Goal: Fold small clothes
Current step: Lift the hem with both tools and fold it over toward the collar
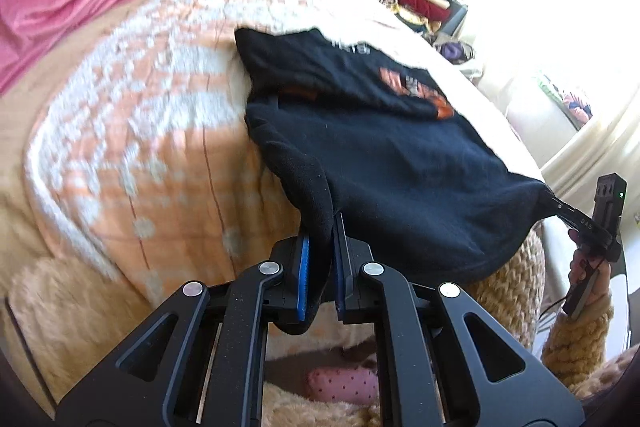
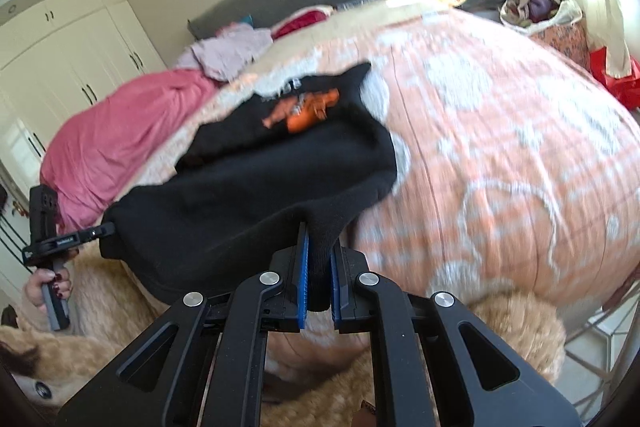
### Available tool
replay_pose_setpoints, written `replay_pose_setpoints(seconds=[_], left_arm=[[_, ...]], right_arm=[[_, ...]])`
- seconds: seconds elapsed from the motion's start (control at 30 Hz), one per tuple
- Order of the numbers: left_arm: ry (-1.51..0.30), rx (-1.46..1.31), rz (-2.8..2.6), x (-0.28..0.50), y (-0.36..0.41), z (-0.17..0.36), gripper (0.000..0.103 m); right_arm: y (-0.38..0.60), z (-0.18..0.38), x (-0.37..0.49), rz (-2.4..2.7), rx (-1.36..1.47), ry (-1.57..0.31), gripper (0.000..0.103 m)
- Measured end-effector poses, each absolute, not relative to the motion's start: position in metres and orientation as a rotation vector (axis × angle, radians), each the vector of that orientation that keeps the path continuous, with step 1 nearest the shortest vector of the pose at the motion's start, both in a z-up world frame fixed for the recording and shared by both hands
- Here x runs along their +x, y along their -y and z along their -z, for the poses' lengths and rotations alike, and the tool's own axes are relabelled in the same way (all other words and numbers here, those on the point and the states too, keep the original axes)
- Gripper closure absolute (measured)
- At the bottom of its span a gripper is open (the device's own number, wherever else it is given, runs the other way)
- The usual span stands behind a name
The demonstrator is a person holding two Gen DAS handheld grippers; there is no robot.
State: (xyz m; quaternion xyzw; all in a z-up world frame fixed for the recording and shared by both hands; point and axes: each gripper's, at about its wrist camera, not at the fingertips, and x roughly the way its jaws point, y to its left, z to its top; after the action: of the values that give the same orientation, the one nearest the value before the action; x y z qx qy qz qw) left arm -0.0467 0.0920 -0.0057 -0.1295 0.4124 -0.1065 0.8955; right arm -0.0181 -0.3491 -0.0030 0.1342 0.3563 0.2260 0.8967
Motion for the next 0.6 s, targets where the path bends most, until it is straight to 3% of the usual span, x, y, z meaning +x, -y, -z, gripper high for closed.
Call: replay_pose_setpoints(seconds=[0.6], left_arm=[[-0.7, -0.328, 0.192, -0.013, -0.116, -0.044, 0.1]], right_arm=[[0.34, -0.07, 0.024, -0.437, 0.288, -0.559, 0.095]])
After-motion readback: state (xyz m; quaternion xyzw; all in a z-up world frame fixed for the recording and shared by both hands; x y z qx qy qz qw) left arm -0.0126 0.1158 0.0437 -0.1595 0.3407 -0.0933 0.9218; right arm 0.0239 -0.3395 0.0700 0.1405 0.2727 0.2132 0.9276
